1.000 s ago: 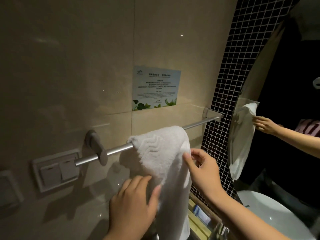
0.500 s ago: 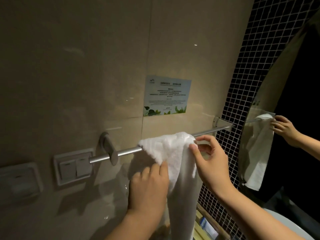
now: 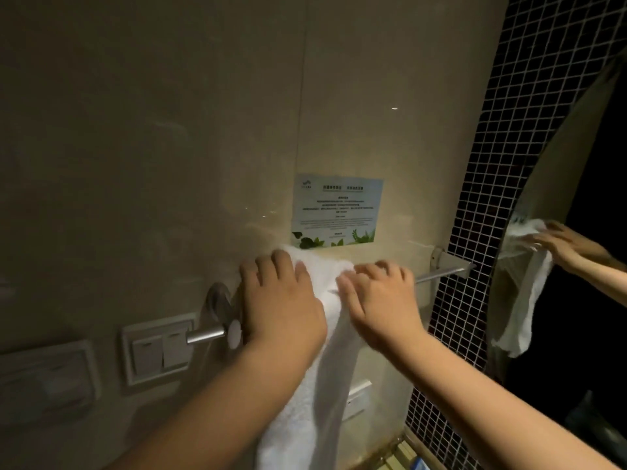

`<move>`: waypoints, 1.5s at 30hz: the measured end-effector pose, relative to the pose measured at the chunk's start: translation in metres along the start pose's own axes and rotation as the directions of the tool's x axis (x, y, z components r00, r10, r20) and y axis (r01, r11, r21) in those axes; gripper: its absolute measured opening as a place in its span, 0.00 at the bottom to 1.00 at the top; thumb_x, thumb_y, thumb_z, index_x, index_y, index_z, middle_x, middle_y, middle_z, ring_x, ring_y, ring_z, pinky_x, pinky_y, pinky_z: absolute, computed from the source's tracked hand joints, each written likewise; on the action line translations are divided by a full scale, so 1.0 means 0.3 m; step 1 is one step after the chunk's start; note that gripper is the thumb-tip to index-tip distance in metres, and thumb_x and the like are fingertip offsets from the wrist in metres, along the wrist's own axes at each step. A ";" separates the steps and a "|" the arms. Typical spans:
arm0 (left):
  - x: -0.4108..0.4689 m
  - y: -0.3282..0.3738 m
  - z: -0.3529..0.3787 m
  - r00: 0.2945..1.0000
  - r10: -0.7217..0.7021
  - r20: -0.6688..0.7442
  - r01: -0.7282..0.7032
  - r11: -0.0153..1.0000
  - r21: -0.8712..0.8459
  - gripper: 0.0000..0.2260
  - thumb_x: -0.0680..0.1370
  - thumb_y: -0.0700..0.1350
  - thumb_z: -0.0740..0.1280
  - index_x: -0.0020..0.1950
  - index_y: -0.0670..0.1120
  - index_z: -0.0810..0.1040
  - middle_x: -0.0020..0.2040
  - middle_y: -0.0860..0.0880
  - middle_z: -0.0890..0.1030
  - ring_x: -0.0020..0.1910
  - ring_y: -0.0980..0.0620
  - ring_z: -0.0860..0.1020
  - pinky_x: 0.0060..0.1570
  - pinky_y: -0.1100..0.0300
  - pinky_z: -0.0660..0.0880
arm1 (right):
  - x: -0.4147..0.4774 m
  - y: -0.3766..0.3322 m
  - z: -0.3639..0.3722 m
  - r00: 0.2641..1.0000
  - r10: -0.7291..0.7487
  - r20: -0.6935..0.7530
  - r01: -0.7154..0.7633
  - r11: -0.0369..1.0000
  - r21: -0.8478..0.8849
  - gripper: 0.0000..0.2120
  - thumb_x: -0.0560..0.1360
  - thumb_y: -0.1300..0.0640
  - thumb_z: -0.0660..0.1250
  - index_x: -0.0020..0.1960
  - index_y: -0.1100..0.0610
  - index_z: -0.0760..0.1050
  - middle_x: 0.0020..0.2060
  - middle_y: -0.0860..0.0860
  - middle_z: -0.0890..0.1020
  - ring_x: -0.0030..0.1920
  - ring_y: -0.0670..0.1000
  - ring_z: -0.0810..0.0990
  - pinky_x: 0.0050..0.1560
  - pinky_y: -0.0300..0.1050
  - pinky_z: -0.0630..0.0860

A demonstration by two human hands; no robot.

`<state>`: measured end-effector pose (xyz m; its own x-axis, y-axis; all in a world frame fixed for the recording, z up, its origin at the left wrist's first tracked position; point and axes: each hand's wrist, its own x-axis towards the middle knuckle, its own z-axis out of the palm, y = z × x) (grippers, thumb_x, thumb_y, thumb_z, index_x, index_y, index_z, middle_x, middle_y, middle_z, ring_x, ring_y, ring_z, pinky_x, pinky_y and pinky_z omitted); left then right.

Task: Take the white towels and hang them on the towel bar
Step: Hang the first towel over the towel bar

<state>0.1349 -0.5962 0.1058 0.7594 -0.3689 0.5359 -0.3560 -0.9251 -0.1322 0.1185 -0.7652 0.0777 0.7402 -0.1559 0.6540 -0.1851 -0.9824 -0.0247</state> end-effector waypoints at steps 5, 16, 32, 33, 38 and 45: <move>-0.082 0.025 0.086 0.999 -0.036 -0.032 0.036 0.999 -0.010 0.35 0.83 0.62 0.43 0.80 0.38 0.51 0.79 0.34 0.53 0.77 0.33 0.55 0.75 0.35 0.46 | -0.095 0.014 0.084 0.998 -0.016 0.064 0.010 0.996 0.091 0.36 0.82 0.33 0.40 0.77 0.53 0.67 0.78 0.54 0.68 0.75 0.58 0.68 0.76 0.58 0.63; -0.292 0.016 0.288 0.972 0.203 -0.121 -0.221 0.961 -0.164 0.44 0.72 0.53 0.73 0.82 0.43 0.54 0.83 0.41 0.48 0.81 0.39 0.47 0.77 0.37 0.46 | -0.333 0.014 0.200 0.927 0.277 0.252 -0.375 0.691 0.618 0.34 0.83 0.41 0.58 0.80 0.39 0.40 0.81 0.55 0.59 0.78 0.49 0.61 0.73 0.48 0.65; -0.120 0.047 0.082 0.901 0.250 -0.354 -0.395 0.812 -0.429 0.20 0.67 0.32 0.63 0.54 0.46 0.84 0.64 0.44 0.82 0.64 0.40 0.79 0.53 0.48 0.81 | -0.154 0.094 0.019 0.908 0.366 -0.203 -0.103 0.665 0.739 0.07 0.79 0.56 0.71 0.55 0.48 0.77 0.44 0.42 0.83 0.47 0.42 0.83 0.47 0.35 0.78; -0.089 0.038 0.048 0.925 0.224 -0.307 -0.344 0.839 -0.422 0.20 0.65 0.32 0.65 0.52 0.46 0.85 0.62 0.44 0.82 0.64 0.39 0.79 0.55 0.47 0.80 | -0.121 0.097 0.009 0.919 0.347 -0.187 -0.119 0.697 0.707 0.06 0.79 0.54 0.71 0.55 0.47 0.79 0.44 0.41 0.84 0.47 0.40 0.83 0.48 0.37 0.79; -0.055 0.014 0.034 0.969 0.188 -0.159 -0.240 0.862 -0.446 0.11 0.74 0.40 0.62 0.52 0.48 0.80 0.52 0.49 0.80 0.52 0.45 0.77 0.51 0.53 0.74 | -0.096 0.094 0.025 0.953 0.285 -0.106 -0.164 0.775 0.611 0.09 0.79 0.55 0.70 0.59 0.48 0.82 0.51 0.40 0.85 0.51 0.37 0.82 0.56 0.39 0.80; -0.101 0.004 0.098 0.952 0.214 -0.219 -0.301 0.780 -0.549 0.14 0.67 0.27 0.68 0.45 0.43 0.79 0.48 0.47 0.78 0.49 0.44 0.76 0.40 0.47 0.78 | -0.212 0.134 0.065 0.950 0.312 -0.034 -0.224 0.749 0.623 0.11 0.79 0.57 0.70 0.61 0.48 0.80 0.52 0.41 0.83 0.50 0.26 0.77 0.49 0.20 0.70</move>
<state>0.1273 -0.5886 0.0649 0.5280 -0.5291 0.6643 -0.8052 -0.5605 0.1935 0.0767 -0.7968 0.0204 0.6230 -0.4508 0.6392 0.0986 -0.7654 -0.6359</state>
